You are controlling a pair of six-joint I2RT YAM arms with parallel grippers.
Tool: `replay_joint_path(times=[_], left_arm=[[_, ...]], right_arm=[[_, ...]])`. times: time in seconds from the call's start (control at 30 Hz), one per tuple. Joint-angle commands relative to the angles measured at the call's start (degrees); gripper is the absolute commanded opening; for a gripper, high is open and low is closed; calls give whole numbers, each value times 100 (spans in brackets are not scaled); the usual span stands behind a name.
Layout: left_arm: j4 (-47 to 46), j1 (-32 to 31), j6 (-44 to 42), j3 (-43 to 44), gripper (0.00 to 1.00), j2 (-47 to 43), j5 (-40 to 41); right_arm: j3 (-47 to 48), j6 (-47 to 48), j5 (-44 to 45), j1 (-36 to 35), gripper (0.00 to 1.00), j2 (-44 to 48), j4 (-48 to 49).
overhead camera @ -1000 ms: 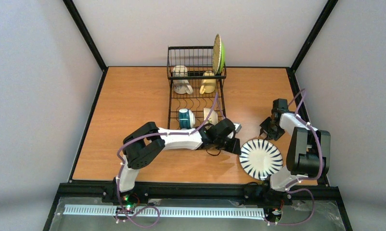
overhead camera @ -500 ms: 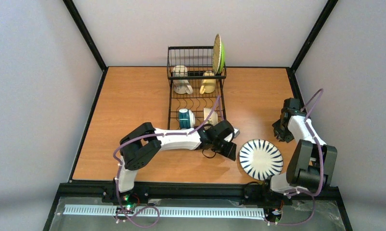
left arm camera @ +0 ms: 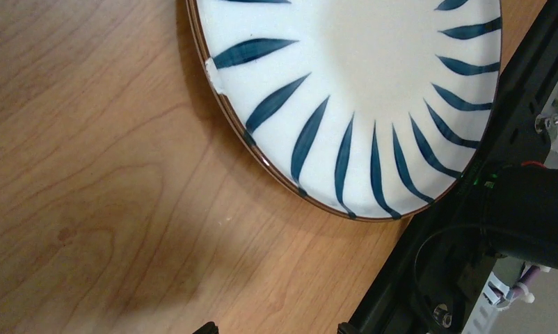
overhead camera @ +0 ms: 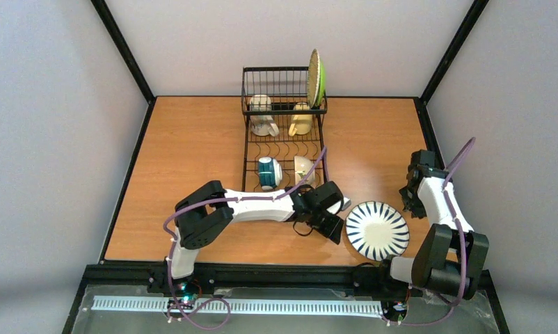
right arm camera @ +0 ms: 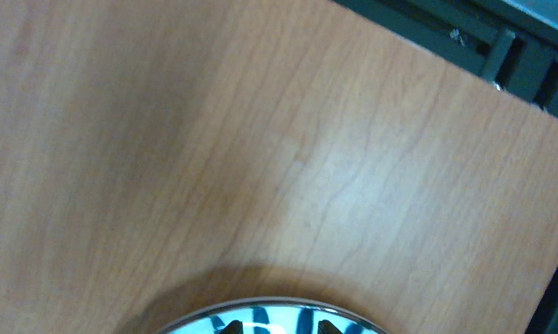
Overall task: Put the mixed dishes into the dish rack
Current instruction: Turn the plate upside down at the center of the board.
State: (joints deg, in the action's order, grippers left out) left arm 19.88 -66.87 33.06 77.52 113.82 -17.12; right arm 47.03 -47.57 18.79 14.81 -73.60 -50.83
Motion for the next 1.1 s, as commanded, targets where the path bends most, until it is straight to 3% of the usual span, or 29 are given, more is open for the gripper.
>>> replay_joint_path(times=[0.0,0.3,0.5,0.77,1.07], left_arm=[[398,-147,-125,310,97,6,86],[876,-175,-180,587,97,254,96],[1278,-220,-326,904,97,576,165],[1548,-239,-414,1301,97,967,190],[1738,-239,-422,1774,97,1291,394]], right_arm=[[-338,-721,-326,40,62,7,-536],[-880,-1898,-694,40,62,387,-782],[-1215,-2176,-1041,42,62,374,-645],[-1731,-2173,-1448,40,62,-72,52],[-1182,-1708,-1515,40,62,-1127,688]])
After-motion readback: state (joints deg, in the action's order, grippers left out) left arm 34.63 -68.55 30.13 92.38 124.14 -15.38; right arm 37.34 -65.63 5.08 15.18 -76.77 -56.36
